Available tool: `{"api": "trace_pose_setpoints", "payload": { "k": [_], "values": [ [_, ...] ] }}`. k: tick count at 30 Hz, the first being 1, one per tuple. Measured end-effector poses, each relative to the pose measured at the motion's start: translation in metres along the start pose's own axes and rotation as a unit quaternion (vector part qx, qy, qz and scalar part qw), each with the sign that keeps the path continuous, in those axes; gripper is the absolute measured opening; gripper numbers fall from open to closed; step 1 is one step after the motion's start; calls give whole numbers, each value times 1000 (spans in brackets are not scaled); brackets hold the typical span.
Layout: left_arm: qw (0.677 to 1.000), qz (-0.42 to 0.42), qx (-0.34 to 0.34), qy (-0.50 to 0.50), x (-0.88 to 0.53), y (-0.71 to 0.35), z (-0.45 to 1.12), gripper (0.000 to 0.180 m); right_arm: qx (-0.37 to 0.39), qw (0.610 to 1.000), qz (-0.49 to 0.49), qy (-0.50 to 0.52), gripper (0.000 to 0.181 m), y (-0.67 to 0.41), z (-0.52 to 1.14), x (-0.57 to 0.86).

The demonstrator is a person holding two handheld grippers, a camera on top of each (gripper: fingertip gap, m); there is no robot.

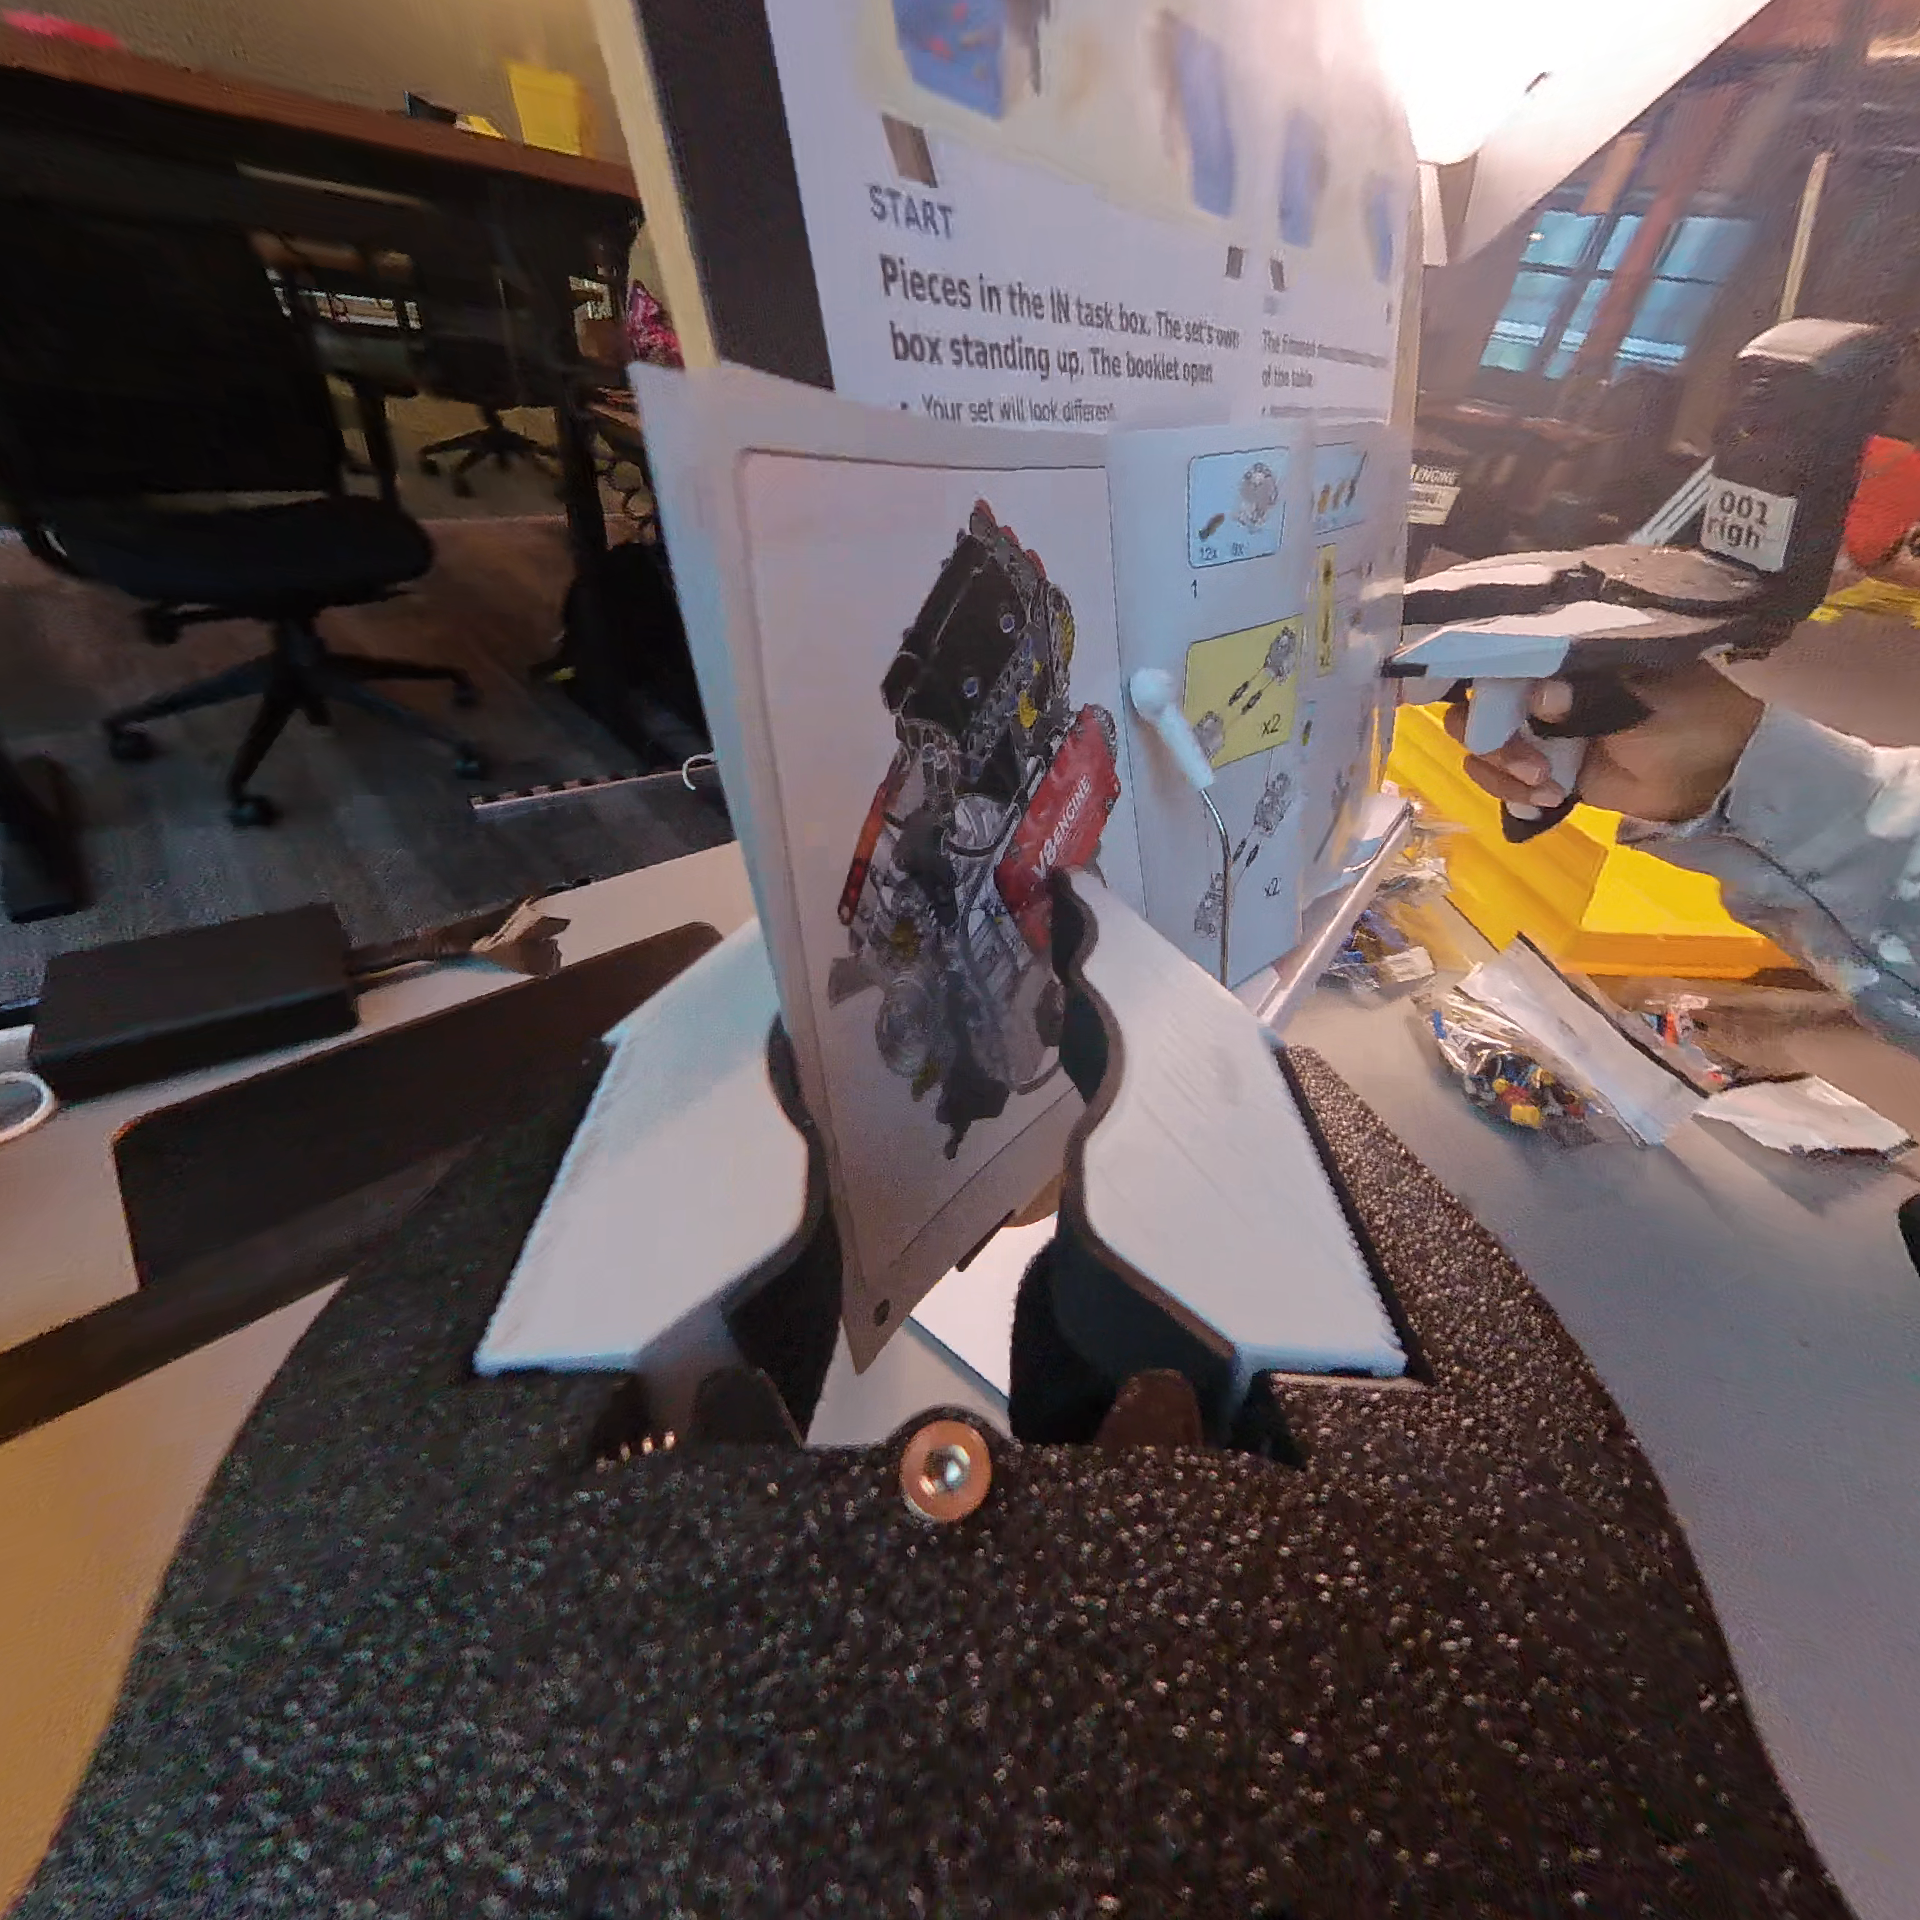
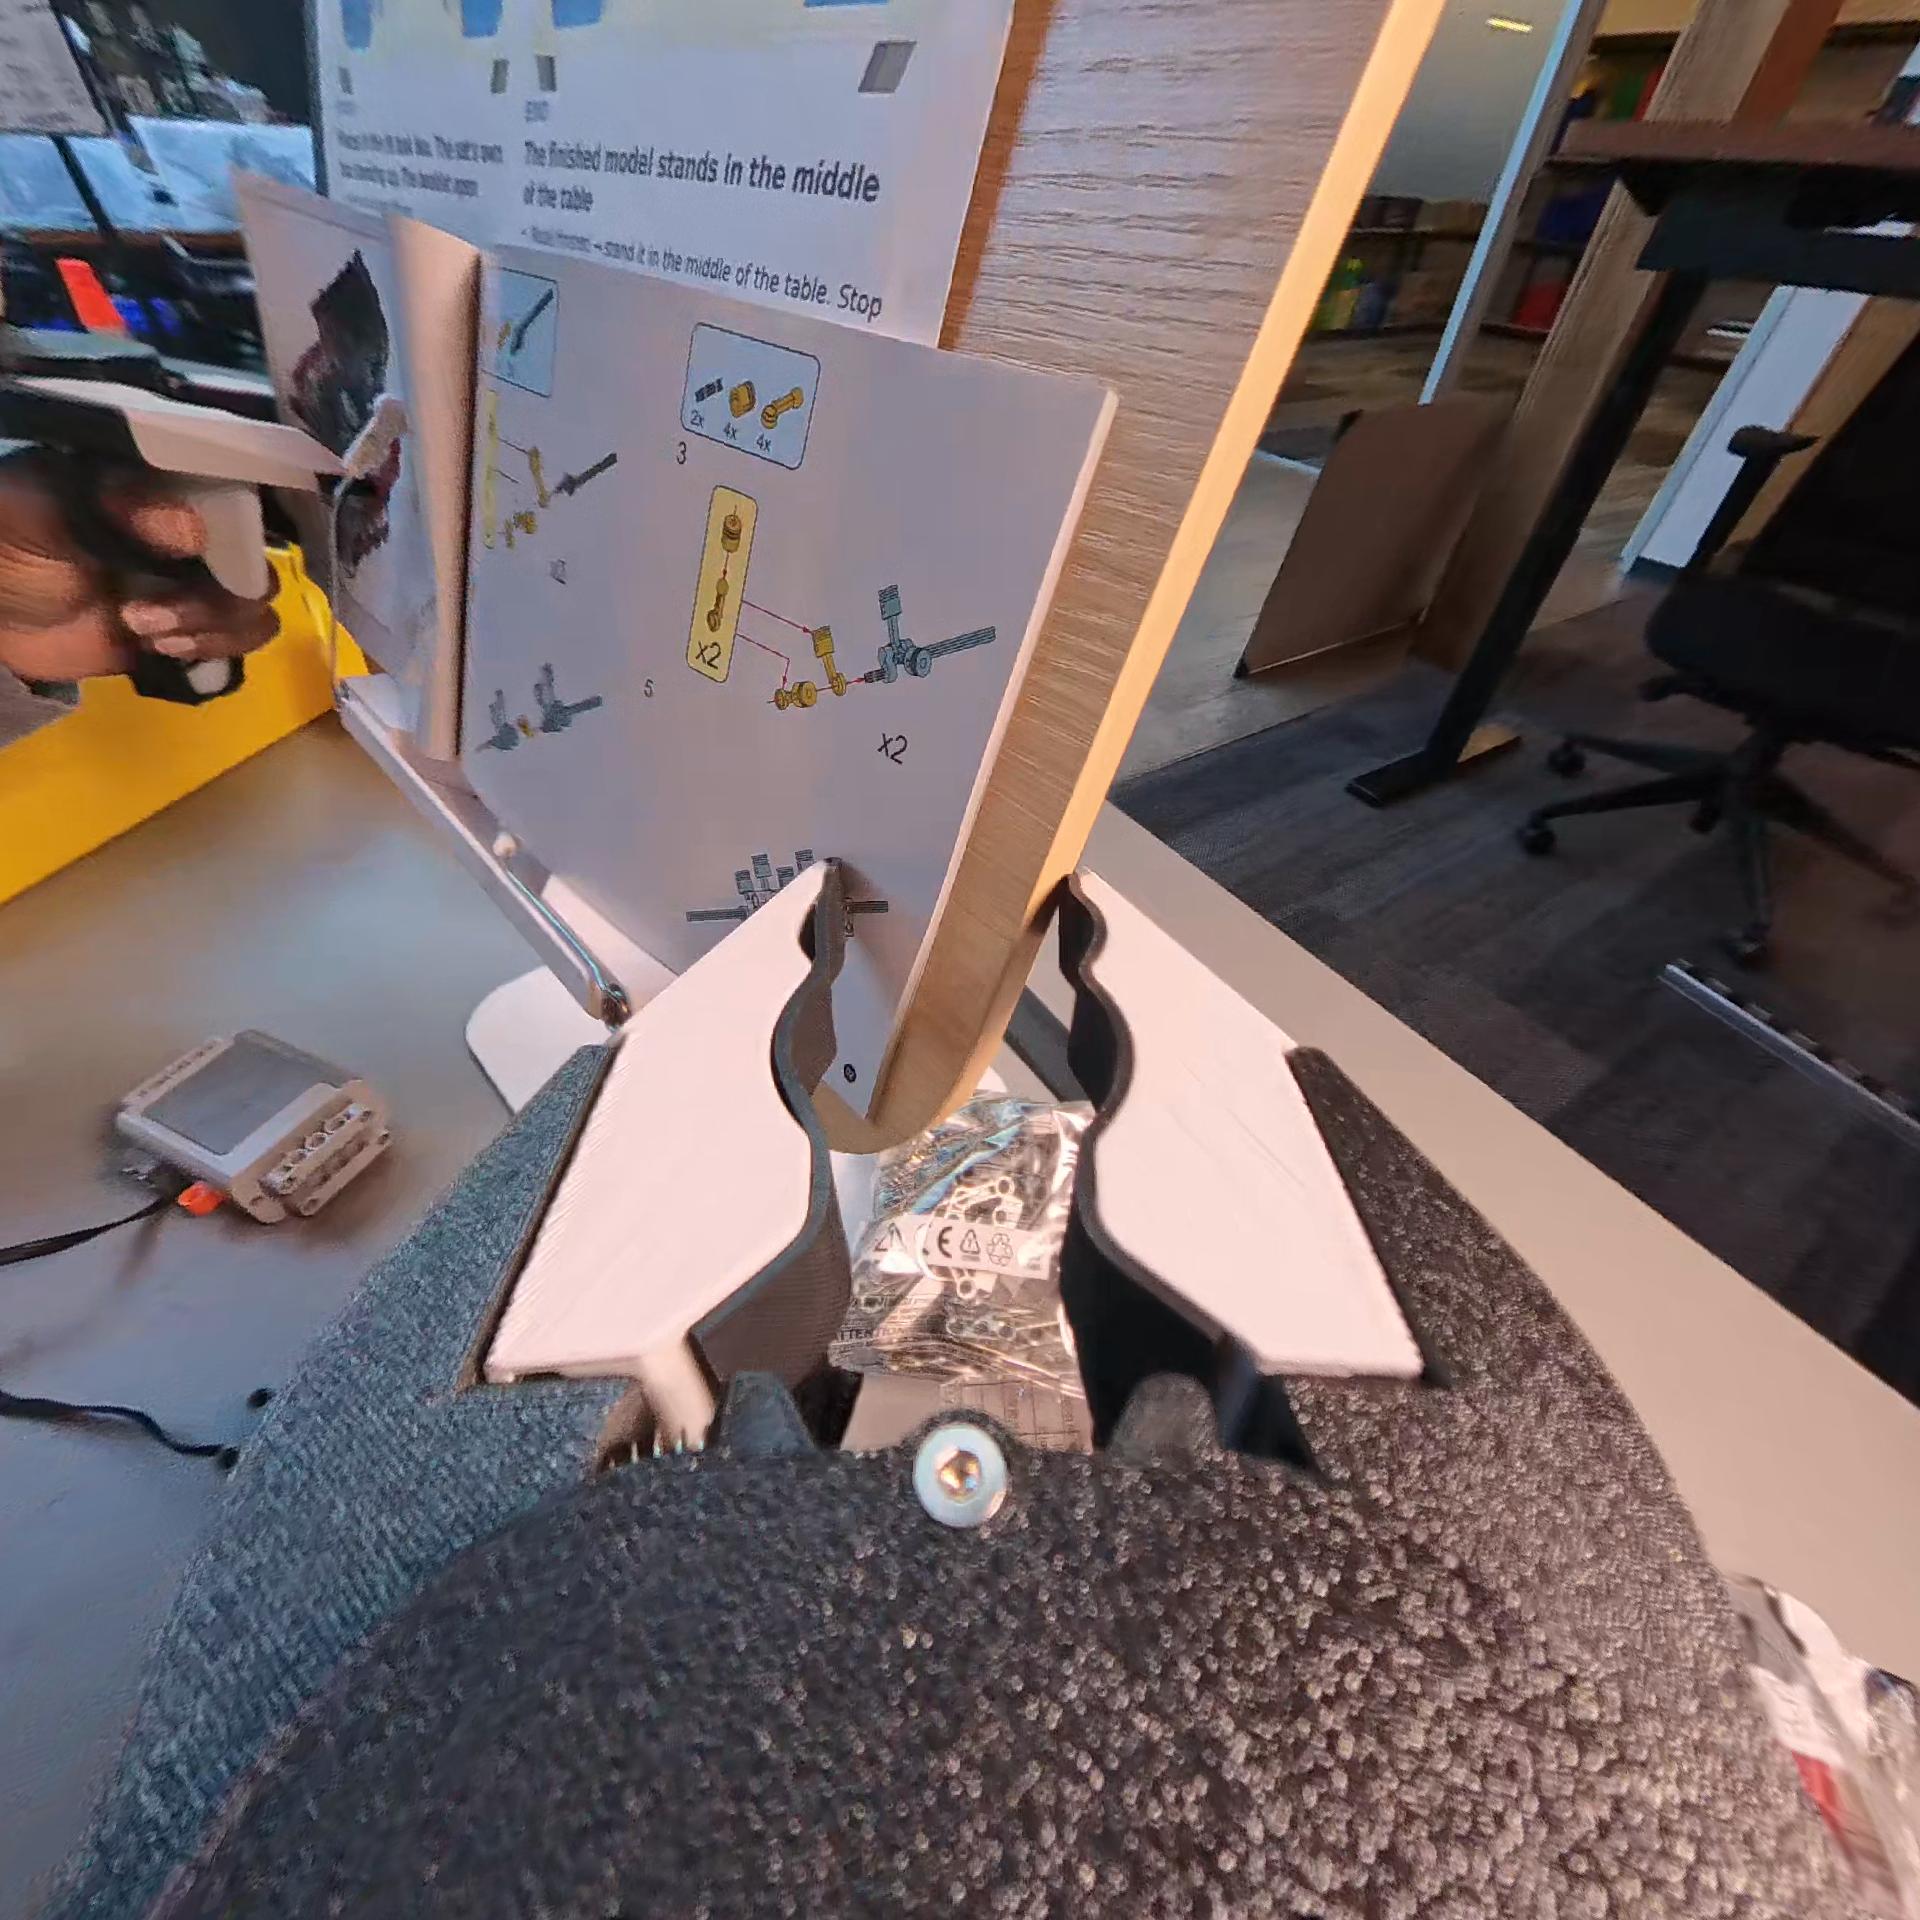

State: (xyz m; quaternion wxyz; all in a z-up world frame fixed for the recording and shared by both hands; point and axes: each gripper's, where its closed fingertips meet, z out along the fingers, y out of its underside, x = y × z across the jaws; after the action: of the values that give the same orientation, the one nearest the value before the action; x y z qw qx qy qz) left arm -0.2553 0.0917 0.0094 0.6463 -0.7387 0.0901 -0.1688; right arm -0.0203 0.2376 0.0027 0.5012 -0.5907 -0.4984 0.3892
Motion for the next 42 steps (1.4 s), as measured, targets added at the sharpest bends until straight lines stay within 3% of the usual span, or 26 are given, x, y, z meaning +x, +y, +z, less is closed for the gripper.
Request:
{"api": "trace_pose_setpoints", "payload": {
  "k": [9,23,42],
  "values": [
    [998,23,12,59,-1,-1,0,29,41,996,45,-68,30,-3,-1,1],
    [996,56,43,63,-33,-16,20,30,62,995,39,-67,30,-14,29,28],
    [996,40,55,64,-51,-49,34,28,62,995,47,-59,28,-39,43,50]
  ]
}}
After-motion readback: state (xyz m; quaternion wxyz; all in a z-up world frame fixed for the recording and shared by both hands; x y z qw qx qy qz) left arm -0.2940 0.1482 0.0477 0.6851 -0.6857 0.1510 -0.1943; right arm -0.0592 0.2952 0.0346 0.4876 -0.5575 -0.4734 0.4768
